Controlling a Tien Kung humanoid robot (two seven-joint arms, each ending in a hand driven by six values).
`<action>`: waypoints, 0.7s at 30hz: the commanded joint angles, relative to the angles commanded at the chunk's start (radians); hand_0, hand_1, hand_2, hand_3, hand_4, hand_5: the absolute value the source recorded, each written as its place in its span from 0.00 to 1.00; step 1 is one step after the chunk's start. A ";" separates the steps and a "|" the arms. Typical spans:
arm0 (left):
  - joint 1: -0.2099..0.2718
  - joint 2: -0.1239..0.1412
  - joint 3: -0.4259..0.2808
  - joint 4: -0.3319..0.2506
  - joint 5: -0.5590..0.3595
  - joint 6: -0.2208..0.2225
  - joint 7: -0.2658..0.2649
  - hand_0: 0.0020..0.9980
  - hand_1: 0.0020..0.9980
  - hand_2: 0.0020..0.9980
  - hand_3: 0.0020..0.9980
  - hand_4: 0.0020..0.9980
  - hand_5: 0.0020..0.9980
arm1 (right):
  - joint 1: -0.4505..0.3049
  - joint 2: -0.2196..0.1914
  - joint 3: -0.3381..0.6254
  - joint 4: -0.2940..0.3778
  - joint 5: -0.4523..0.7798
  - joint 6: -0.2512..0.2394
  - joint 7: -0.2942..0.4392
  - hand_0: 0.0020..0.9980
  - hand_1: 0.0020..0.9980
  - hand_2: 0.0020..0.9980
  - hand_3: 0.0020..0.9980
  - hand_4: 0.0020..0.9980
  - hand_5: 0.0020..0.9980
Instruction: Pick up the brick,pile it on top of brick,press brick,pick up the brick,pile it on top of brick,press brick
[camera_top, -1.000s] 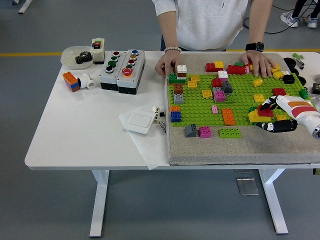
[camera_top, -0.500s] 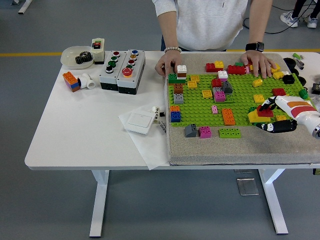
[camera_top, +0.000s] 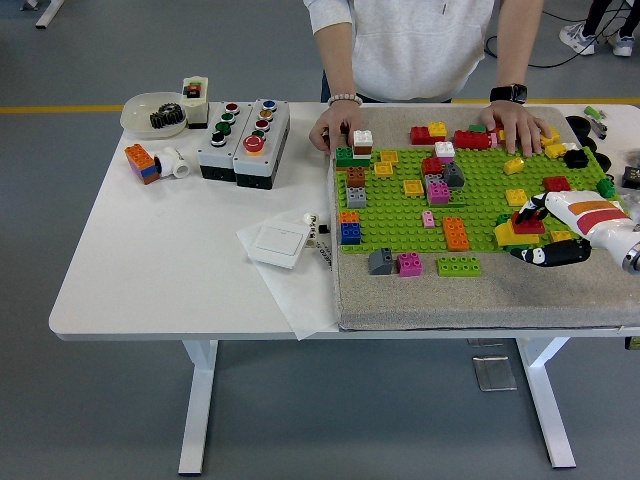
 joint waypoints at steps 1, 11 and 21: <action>-0.001 0.000 0.001 0.000 0.000 0.000 0.000 0.79 0.80 0.82 0.64 0.66 0.65 | 0.003 -0.001 -0.003 -0.001 0.000 0.001 0.001 0.62 0.60 0.63 0.60 0.88 0.39; -0.004 0.001 0.004 -0.001 -0.007 0.001 -0.002 0.80 0.80 0.82 0.64 0.66 0.65 | 0.028 -0.004 -0.025 -0.019 -0.005 0.007 0.001 0.62 0.60 0.64 0.60 0.88 0.40; -0.005 0.002 0.009 -0.001 -0.012 0.001 -0.004 0.79 0.80 0.82 0.64 0.66 0.65 | 0.038 0.005 -0.025 -0.038 0.007 0.011 -0.006 0.62 0.60 0.64 0.60 0.88 0.40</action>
